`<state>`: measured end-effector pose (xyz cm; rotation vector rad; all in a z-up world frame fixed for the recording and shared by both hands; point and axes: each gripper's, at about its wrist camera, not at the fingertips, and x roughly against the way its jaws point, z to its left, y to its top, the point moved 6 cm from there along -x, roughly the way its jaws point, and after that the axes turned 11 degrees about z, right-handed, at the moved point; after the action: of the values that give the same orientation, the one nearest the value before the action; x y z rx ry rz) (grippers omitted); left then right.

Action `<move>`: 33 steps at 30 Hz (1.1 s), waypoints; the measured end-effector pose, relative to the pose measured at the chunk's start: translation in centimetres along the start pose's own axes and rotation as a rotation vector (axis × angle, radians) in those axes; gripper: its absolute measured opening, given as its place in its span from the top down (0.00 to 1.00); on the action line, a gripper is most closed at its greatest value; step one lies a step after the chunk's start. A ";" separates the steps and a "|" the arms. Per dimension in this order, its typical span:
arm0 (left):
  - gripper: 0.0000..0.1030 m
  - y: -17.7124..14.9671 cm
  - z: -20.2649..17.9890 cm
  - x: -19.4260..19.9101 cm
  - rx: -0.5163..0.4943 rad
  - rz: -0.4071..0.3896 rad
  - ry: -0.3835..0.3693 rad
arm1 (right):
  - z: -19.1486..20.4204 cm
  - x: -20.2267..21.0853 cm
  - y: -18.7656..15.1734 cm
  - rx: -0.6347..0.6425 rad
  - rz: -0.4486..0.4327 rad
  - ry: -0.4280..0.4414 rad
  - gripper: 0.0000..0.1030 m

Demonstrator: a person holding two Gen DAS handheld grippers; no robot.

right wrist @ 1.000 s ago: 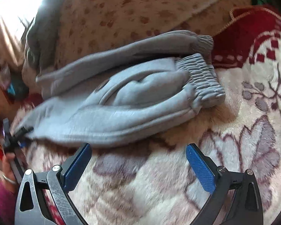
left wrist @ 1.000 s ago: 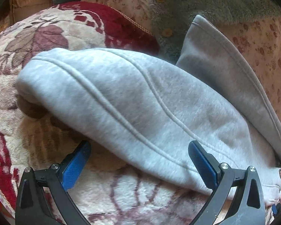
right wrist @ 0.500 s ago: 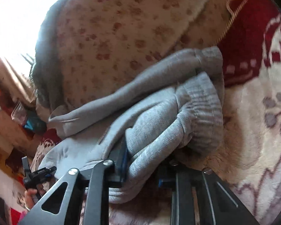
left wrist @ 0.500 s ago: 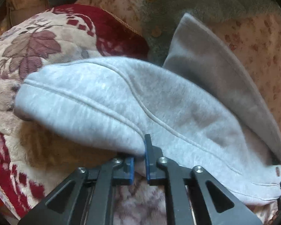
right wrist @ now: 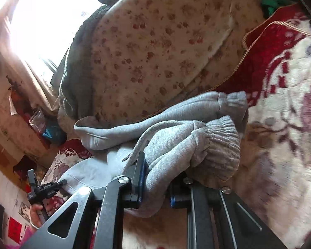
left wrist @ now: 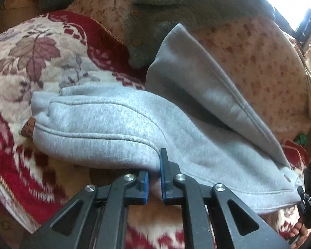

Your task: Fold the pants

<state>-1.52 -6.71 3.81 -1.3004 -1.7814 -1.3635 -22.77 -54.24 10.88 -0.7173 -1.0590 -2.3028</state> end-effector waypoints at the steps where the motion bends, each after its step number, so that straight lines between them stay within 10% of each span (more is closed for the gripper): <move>1: 0.92 -1.0 0.0 0.3 -0.003 0.006 0.000 | -0.3 0.9 -0.4 0.001 -0.001 -0.007 0.83; 11: 0.72 -6.1 3.2 -0.7 0.084 0.073 0.024 | -4.5 1.6 -5.6 0.012 0.153 -0.202 0.74; 13: 0.55 -5.8 3.8 0.1 0.095 0.041 0.066 | -4.5 1.5 -6.1 0.045 0.174 -0.272 0.63; 15: 0.42 -5.3 4.7 1.1 0.126 0.011 0.057 | -4.5 2.3 -6.0 0.069 0.175 -0.344 0.32; 18: 0.31 -4.8 6.4 1.8 0.192 -0.004 0.054 | -4.5 4.3 -5.2 0.115 0.146 -0.496 0.25; 24: 0.26 -2.8 10.9 0.7 0.340 0.006 0.061 | 0.7 5.2 -3.6 0.258 0.093 -0.433 0.21; 27: 0.32 -1.8 12.2 -0.7 0.388 0.022 0.060 | 3.5 2.3 -3.4 0.254 0.124 -0.276 0.21; 30: 0.74 -0.6 12.6 -0.7 0.361 -0.001 0.110 | 6.5 -2.0 -4.0 0.287 0.195 -0.176 0.21; 33: 0.78 0.2 12.9 -0.7 0.317 -0.005 0.136 | 8.9 -6.2 -5.4 0.367 0.266 -0.169 0.21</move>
<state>0.63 5.05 -1.07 -1.0106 -1.8177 -1.0886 -19.32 -42.78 9.03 -0.8521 -1.3282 -1.7843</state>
